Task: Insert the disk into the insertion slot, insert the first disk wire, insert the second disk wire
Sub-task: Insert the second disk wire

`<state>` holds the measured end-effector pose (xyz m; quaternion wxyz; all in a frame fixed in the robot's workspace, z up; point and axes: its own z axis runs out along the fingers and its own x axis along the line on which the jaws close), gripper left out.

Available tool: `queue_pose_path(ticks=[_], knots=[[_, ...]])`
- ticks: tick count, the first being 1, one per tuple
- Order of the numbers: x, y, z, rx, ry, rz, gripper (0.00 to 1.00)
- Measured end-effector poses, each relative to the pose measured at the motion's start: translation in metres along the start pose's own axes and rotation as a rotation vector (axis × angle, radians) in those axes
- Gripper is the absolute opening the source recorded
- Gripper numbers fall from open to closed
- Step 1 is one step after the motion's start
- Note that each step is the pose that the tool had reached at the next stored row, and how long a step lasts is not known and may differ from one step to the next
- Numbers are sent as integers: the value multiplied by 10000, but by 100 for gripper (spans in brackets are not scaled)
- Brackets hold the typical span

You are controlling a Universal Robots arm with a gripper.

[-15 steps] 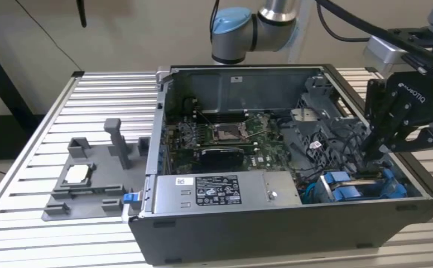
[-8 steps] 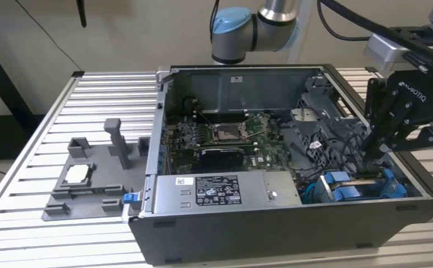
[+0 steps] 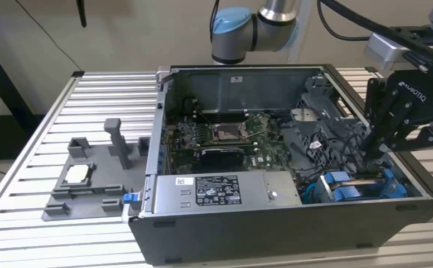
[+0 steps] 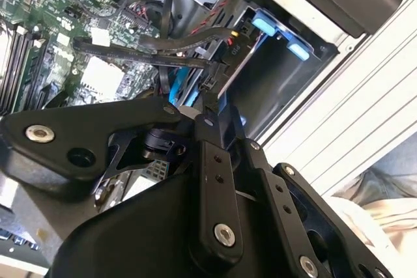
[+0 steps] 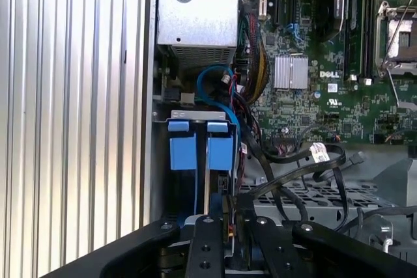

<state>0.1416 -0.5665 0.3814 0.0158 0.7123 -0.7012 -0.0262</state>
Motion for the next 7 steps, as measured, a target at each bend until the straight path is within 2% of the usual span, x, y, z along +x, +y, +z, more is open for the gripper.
queue_pose_path(ticks=[7], knots=[[0,0,0,-40,-1,1,24]])
